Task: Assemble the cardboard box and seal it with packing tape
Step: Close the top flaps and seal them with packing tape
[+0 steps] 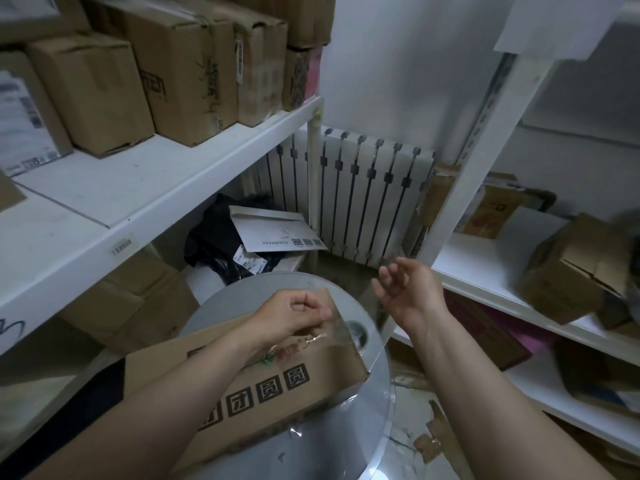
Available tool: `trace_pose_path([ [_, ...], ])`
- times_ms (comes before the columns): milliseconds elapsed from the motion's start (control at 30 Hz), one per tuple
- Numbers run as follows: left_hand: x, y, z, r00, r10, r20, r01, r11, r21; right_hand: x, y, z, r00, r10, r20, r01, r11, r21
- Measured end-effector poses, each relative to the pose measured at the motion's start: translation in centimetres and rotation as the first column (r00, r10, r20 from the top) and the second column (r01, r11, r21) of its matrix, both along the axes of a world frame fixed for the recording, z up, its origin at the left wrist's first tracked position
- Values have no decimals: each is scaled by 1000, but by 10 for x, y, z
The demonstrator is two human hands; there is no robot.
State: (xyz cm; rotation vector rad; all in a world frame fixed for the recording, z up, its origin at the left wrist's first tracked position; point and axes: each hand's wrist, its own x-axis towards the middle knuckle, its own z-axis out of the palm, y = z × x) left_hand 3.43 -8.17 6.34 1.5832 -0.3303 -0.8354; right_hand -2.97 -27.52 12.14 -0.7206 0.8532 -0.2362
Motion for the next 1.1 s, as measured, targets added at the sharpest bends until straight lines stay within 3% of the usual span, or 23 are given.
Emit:
trace_pose_path([
  [167, 2, 21, -3, 997, -32, -72, 37, 997, 65, -3, -6, -9, 999, -49, 7, 47, 991, 124],
  [300, -3, 14, -3, 983, -141, 117, 122, 980, 157, 2, 1, -10, 999, -39, 30, 33, 984, 174],
  [400, -3, -1, -8, 959, -169, 226, 139, 980, 142, 6, 8, -8, 998, -23, 57, 11, 980, 198],
  [533, 2, -19, -6, 972, -125, 199, 114, 991, 64, 11, 14, -6, 996, 34, 84, -53, 970, 237],
  [667, 5, -30, 4, 959, -223, 173, 217, 975, 49, 14, 15, -4, 990, 82, 116, -113, 949, 293],
  [900, 6, -19, -7, 957, -287, 49, 271, 939, 213, 13, -1, 7, 988, -17, 156, -23, 967, 254],
  [1100, 19, -9, -8, 987, -162, 20, 157, 974, 166, 16, -21, 11, 987, -77, 138, 46, 976, 214],
])
